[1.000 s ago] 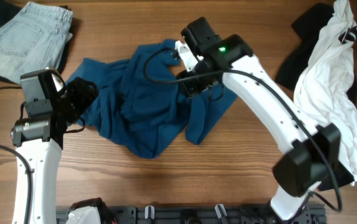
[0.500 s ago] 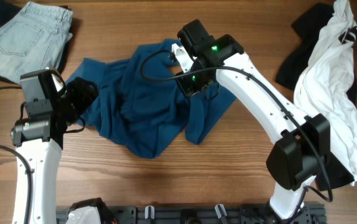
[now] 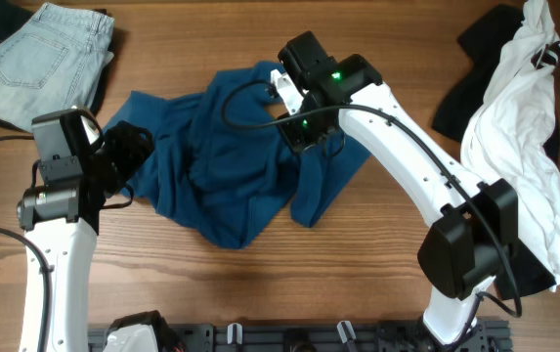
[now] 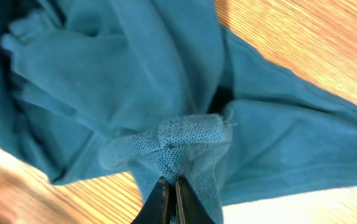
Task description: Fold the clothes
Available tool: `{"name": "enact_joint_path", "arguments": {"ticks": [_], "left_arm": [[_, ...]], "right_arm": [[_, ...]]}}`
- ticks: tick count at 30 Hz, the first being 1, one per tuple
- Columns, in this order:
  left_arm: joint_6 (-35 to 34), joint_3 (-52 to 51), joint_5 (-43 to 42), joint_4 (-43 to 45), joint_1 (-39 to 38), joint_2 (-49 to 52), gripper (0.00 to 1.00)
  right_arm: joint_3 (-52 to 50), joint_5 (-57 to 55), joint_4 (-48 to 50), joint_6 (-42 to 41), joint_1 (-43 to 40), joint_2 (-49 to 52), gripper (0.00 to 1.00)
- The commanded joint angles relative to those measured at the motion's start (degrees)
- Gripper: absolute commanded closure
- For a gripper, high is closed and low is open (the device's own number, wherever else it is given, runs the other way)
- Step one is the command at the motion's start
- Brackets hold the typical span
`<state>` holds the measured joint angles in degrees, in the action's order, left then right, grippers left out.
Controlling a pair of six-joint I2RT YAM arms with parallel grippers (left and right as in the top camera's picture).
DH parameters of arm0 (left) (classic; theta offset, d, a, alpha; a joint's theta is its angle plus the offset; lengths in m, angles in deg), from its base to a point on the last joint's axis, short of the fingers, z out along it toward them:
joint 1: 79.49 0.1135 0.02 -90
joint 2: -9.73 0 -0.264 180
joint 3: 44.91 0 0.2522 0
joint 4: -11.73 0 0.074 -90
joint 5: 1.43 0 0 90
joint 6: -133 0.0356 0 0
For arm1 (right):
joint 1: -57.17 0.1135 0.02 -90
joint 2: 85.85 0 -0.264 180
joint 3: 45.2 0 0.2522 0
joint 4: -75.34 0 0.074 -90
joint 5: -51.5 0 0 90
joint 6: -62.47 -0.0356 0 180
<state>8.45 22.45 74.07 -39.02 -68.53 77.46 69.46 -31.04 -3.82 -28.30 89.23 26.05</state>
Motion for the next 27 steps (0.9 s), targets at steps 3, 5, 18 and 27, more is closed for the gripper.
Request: {"name": "enact_joint_path", "arguments": {"ticks": [3,5,18,27], "left_arm": [[1.33,0.79,-0.5,-0.11,-0.26,0.11,0.31],[1.33,0.79,-0.5,-0.09,-0.26,0.11,0.31],[1.33,0.79,-0.5,0.07,-0.26,0.11,0.3],[1.33,0.79,-0.79,-0.13,-0.26,0.11,0.3]], "right_arm": [[0.9,-7.37,-0.15,0.55,-0.04,-5.27,0.96],[0.9,-8.72,-0.17,-0.39,-0.04,-7.5,0.96],[0.94,-9.57,-2.67,-3.28,-0.04,-21.42,0.96],[0.76,-5.64,-3.89,-4.31,-0.17,-16.17,0.0]]}}
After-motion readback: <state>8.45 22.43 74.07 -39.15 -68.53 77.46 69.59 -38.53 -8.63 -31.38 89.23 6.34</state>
